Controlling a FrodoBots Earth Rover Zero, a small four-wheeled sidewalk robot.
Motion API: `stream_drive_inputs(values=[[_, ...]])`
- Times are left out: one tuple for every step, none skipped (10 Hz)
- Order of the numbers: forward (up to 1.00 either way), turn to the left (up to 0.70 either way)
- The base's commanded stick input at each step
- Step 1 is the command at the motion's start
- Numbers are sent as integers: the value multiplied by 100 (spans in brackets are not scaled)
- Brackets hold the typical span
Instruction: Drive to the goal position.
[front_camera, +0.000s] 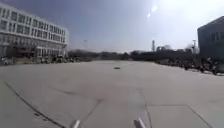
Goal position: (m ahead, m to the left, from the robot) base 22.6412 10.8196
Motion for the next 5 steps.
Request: stream_drive_inputs(values=[[0, -45], [0, -45], [25, -41], [100, -25], [100, -7]])
